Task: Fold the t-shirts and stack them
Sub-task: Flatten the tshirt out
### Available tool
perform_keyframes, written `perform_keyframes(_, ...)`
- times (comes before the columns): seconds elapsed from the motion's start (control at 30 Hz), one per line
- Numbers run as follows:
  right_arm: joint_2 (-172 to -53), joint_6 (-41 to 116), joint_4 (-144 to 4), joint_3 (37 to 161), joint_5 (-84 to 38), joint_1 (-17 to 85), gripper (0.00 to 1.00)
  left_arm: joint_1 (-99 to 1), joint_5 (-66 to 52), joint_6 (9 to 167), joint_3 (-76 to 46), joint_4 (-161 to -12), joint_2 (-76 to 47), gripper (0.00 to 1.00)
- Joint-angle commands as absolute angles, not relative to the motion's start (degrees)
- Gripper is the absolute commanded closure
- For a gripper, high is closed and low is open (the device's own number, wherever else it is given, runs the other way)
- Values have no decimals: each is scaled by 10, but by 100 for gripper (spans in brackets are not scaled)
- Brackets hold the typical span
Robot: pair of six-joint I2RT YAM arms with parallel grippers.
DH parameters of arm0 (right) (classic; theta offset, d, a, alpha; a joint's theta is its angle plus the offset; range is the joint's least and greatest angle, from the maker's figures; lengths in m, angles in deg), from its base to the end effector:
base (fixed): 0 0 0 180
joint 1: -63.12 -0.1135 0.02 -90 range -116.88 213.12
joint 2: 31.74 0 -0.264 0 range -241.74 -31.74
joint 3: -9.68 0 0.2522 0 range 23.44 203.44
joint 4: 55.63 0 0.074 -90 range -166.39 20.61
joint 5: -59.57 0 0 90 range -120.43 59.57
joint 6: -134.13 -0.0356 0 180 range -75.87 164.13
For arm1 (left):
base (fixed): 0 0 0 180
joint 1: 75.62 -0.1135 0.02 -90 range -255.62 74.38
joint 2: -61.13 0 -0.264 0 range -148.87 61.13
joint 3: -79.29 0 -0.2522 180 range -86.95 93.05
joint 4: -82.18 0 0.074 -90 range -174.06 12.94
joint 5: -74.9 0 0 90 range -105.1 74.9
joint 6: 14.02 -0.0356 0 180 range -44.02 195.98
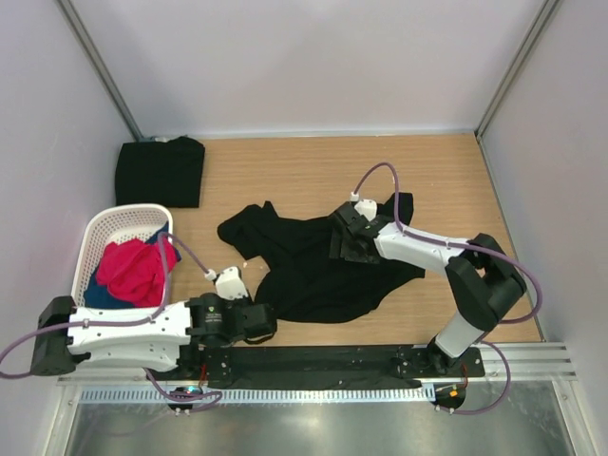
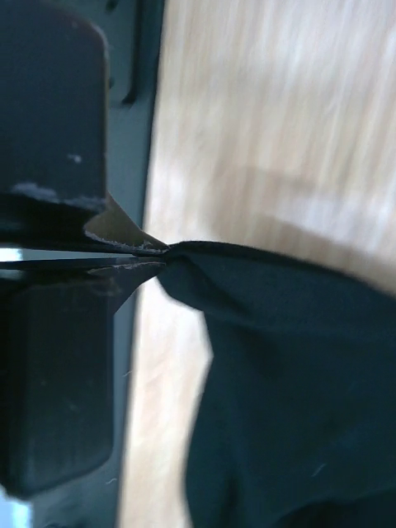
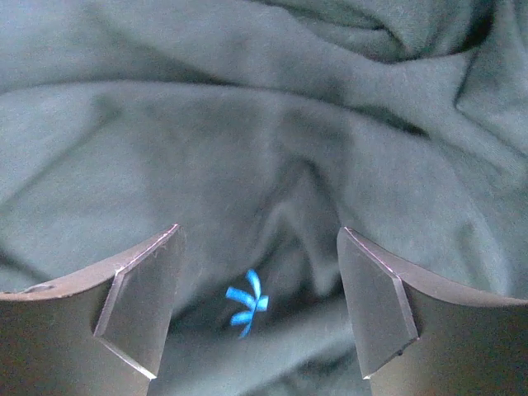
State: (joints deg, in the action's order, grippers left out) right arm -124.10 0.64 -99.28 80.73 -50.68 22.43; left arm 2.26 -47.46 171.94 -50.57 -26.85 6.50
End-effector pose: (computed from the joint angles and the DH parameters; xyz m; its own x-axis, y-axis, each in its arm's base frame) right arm 0.2441 0.1936 0.1883 -0.8429 0.1268 -0.5229 0.1096 0.9919 0.0638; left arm 0.0490 -0.1375 0.2083 -0.7722 -0.4053 -0.4892 -0.2850 0.9092 -0.3035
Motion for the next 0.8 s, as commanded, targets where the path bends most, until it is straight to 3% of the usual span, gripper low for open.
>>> perform_keyframes(0.0,-1280,5,-949,814,-502,236,20,91,-481,1811,-468,-249,19,100)
perform_keyframes(0.13,-1316,19,-947,843,-492,236,20,149,-476,1855,-426,-181,-69,100)
perform_keyframes(0.23,-1322,27,-953,861,-485,236,20,186,-531,1786,-346,-161,-124,100)
perform_keyframes(0.33,-1308,28,-957,857,-489,237,20,191,-569,1650,-291,-221,-142,100)
perform_keyframes(0.43,-1285,31,-965,847,-503,237,20,191,-548,1487,-305,-373,-108,100)
perform_keyframes(0.53,-1262,33,-976,836,-511,244,20,191,-533,1446,-325,-458,-87,94)
perform_keyframes(0.57,-1255,32,-984,832,-517,246,20,191,-557,1472,-323,-424,-81,66)
perform_keyframes(0.67,-1218,33,-986,803,-498,272,20,191,-627,1564,-292,-279,-76,13)
perform_keyframes(0.77,-1190,43,-980,775,-498,296,20,168,-692,1592,-231,-158,-63,9)
